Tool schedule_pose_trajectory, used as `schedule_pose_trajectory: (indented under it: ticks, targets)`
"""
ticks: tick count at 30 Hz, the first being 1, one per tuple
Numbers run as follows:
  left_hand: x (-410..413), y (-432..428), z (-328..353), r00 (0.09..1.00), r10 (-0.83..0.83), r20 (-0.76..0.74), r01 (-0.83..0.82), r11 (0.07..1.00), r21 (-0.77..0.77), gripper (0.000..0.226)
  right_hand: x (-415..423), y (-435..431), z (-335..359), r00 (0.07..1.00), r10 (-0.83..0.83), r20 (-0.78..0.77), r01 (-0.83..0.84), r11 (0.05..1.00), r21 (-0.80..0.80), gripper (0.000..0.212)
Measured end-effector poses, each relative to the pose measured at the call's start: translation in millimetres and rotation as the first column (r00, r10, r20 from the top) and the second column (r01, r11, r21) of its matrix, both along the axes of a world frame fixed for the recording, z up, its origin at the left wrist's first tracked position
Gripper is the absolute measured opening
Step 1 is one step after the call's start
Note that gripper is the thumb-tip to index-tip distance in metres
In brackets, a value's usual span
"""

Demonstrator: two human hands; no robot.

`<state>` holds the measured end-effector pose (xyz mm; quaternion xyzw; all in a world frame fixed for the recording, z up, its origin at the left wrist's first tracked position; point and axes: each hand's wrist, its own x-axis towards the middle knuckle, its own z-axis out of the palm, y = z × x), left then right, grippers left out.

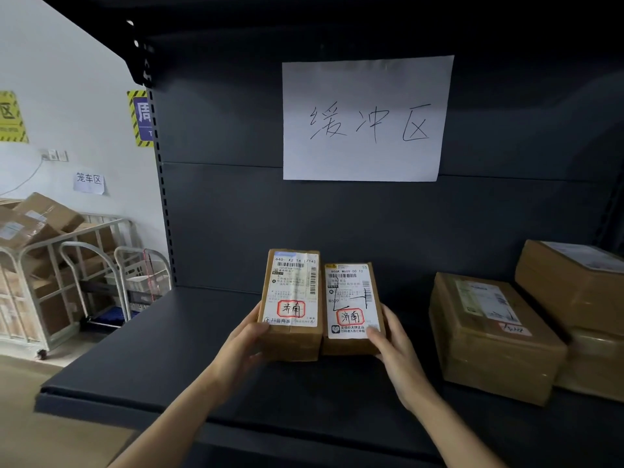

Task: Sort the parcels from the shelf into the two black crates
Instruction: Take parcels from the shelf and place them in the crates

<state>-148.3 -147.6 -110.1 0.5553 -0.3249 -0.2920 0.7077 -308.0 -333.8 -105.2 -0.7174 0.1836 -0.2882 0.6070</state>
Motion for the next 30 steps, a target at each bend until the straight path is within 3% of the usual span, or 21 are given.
schedule_pose_trajectory:
  ticks: [16,30]
  targets:
    - [-53,55,21,0.969,0.222,0.106,-0.227,0.973,0.033,0.071,-13,29,11,0.981,0.179,0.080,-0.178,0.984,-0.020,0.050]
    - [-69,188,25,0.875,0.474,0.098,-0.477,0.879,0.004,0.074,30,138,21,0.895,0.439,0.077,-0.435,0.898,-0.067,0.048]
